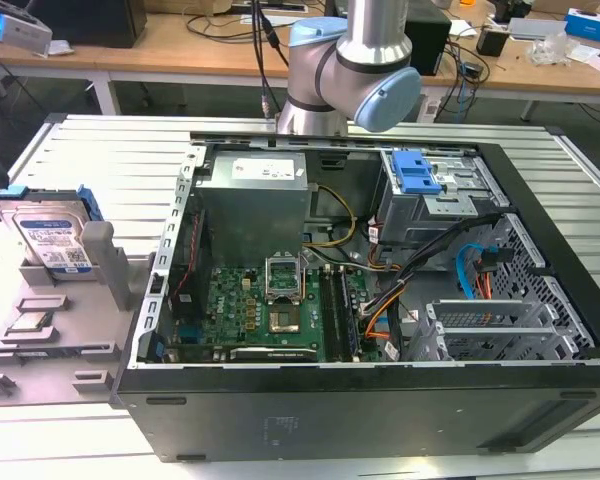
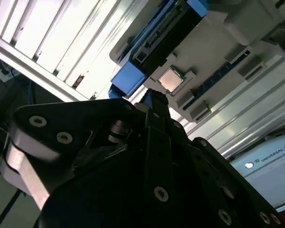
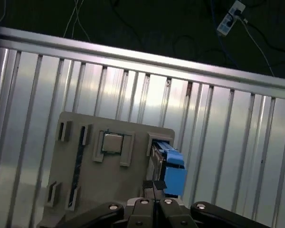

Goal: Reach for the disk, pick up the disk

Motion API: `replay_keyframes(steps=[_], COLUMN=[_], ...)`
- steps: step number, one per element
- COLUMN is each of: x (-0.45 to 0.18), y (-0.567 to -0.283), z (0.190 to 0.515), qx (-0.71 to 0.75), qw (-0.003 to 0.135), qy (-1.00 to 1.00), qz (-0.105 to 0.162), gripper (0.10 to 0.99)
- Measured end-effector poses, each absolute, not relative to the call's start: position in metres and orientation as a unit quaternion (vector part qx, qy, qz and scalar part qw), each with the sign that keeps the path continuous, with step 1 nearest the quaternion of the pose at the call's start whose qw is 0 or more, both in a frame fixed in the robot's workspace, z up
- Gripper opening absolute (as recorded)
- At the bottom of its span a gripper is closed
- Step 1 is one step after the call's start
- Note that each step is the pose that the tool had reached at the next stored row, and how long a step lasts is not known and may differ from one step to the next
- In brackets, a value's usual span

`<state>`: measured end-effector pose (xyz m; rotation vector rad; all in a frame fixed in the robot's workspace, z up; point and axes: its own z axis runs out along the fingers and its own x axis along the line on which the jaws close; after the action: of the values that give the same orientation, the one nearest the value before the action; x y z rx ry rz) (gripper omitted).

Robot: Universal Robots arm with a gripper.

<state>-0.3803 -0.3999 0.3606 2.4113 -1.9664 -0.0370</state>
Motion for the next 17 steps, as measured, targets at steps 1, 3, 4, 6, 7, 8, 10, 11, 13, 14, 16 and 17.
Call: replay_keyframes(steps=[1, 3, 4, 6, 7, 8, 10, 11, 13, 14, 16, 17], x=[-0.3803, -0.3803, -0.3803, -0.3803, -0.3803, -0.3803, -0.3803, -0.3803, -0.3803, -0.3803, -0.3802, -0.3802], y=[-0.3999, -0.3999, -0.3999, -0.3999, -0.3999, -0.3999, -0.3999, -0.3999, -0.3999, -0.3999, -0.3999, -0.3999], z=[0.3606, 0.3606, 0.3606, 0.3606, 0.3606, 0.3606, 0.3606, 0.3606, 0.3606, 0.3606, 0.3606, 0.3606], qx=[0.782, 0.798, 0.801, 0.819, 0.826, 0.833, 0.840, 0.845, 0.852, 0.855, 0.857, 0.857], qw=[0.015, 0.015, 0.015, 0.016, 0.016, 0.016, 0.016, 0.016, 0.016, 0.016, 0.017, 0.017], qy=[-0.623, -0.603, -0.598, -0.574, -0.563, -0.552, -0.542, -0.535, -0.523, -0.519, -0.515, -0.515], qz=[-0.012, -0.011, -0.011, -0.011, -0.011, -0.010, -0.010, -0.010, -0.010, -0.010, -0.010, -0.010], gripper=[0.106, 0.106, 0.106, 0.106, 0.106, 0.106, 0.106, 0.106, 0.106, 0.106, 0.106, 0.106])
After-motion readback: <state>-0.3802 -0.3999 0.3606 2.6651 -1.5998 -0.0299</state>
